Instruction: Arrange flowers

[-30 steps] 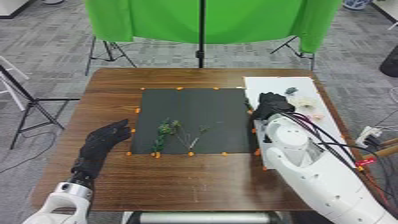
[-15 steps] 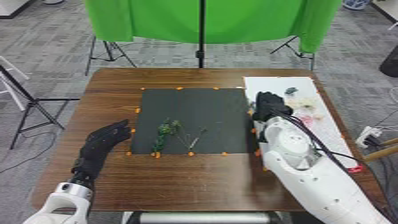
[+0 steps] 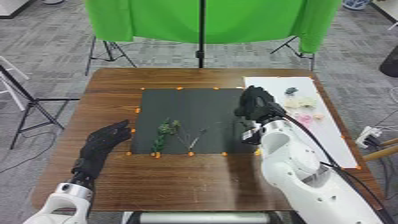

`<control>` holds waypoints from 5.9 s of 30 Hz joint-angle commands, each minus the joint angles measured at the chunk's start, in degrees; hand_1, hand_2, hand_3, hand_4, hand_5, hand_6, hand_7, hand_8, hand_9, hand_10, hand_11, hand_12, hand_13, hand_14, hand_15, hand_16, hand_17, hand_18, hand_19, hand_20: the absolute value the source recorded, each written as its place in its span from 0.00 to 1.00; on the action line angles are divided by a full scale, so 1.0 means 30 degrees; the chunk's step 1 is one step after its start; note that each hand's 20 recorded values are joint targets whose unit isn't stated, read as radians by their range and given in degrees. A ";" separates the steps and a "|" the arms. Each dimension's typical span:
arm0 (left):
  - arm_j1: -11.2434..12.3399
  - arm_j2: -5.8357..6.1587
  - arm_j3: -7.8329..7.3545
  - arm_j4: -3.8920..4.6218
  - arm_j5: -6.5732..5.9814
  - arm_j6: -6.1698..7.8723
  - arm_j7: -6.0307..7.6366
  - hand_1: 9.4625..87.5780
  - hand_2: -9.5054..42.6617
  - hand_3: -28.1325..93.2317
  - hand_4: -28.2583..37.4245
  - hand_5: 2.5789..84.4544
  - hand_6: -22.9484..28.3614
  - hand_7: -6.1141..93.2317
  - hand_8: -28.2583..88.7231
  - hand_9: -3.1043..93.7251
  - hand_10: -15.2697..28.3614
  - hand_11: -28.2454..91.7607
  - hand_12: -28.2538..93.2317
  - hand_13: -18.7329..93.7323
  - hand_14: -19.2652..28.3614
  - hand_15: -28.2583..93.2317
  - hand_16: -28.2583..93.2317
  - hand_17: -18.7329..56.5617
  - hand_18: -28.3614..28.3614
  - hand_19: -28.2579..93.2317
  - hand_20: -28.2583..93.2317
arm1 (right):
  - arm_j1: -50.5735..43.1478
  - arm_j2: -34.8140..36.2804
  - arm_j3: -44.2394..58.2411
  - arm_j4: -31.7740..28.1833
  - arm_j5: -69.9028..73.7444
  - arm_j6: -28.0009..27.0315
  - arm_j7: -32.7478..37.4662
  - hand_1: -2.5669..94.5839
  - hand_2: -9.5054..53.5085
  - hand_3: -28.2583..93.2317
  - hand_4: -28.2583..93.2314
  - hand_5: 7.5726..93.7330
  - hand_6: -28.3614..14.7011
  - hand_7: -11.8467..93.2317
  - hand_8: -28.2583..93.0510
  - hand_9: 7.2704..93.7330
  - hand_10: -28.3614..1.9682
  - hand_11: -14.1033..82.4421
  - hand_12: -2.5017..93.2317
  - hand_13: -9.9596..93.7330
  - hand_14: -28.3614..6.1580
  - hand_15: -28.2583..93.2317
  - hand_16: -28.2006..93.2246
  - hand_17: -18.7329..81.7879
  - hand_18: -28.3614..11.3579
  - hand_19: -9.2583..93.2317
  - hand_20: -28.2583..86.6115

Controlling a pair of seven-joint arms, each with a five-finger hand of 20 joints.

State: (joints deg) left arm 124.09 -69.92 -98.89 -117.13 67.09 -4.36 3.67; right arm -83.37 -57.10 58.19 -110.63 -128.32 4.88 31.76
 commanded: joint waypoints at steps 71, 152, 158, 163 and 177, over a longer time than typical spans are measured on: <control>0.0181 -0.0113 -0.0028 -0.0067 -0.0001 -0.0655 -0.0232 0.21 0.12 0.78 0.12 0.51 0.57 0.13 0.20 0.45 0.67 0.37 0.32 0.43 0.79 0.43 0.22 0.27 0.76 0.33 0.39 | -0.3603 0.0946 0.1152 -0.2979 0.1784 -0.5735 -0.0316 0.29 0.30 0.74 0.12 0.84 0.60 0.29 0.17 0.94 0.46 0.65 0.30 0.99 0.66 0.78 0.49 0.89 0.39 1.00 0.80; 0.0396 -0.0130 -0.0568 -0.0164 -0.0381 0.1510 0.1281 0.22 0.12 0.78 0.12 0.52 0.57 0.14 0.20 0.45 0.67 0.37 0.32 0.44 0.80 0.44 0.22 0.28 0.76 0.34 0.40 | -0.1194 0.2484 0.2537 0.2879 -0.3670 0.0265 0.0155 0.70 0.00 0.69 0.09 0.82 0.60 0.35 0.35 0.93 0.62 0.33 0.52 0.95 0.77 0.76 0.49 0.87 0.51 1.00 0.70; 0.0895 -0.0200 -0.0751 -0.0274 -0.1538 0.4372 0.3083 0.21 0.13 0.79 0.10 0.52 0.57 0.15 0.19 0.46 0.67 0.38 0.31 0.44 0.78 0.44 0.22 0.29 0.75 0.34 0.40 | 0.2621 0.2308 0.0077 0.0966 -0.2487 0.1871 -0.1094 0.71 0.00 0.70 0.09 0.83 0.60 0.35 0.35 0.94 0.62 0.32 0.52 0.96 0.77 0.76 0.50 0.88 0.52 1.00 0.71; 0.1022 -0.0313 -0.0800 -0.0359 -0.2182 0.5083 0.3398 0.13 0.21 0.80 0.01 0.51 0.57 0.14 0.19 0.45 0.66 0.37 0.31 0.42 0.77 0.42 0.22 0.29 0.75 0.33 0.40 | 0.7463 -0.0362 -0.4468 0.2133 0.0146 0.1571 -0.3452 0.70 0.00 0.70 0.09 0.83 0.60 0.35 0.35 0.94 0.62 0.32 0.52 0.96 0.78 0.76 0.50 0.88 0.52 1.00 0.71; 0.0089 0.0269 0.0393 -0.0151 -0.3274 0.5601 0.3058 0.10 0.65 0.67 0.00 0.49 0.58 0.13 0.19 0.45 0.67 0.36 0.30 0.42 0.77 0.42 0.22 0.29 0.74 0.33 0.39 | 1.0781 -0.6598 -1.0403 0.7210 0.0949 -0.1113 -0.6064 0.69 0.00 0.71 0.09 0.82 0.63 0.36 0.35 0.93 0.63 0.31 0.53 0.96 0.78 0.76 0.51 0.88 0.52 1.00 0.73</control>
State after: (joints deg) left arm 124.28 -69.41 -98.27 -117.60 58.56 11.68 13.79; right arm -51.50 -69.37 30.57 -89.85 -124.60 4.39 14.64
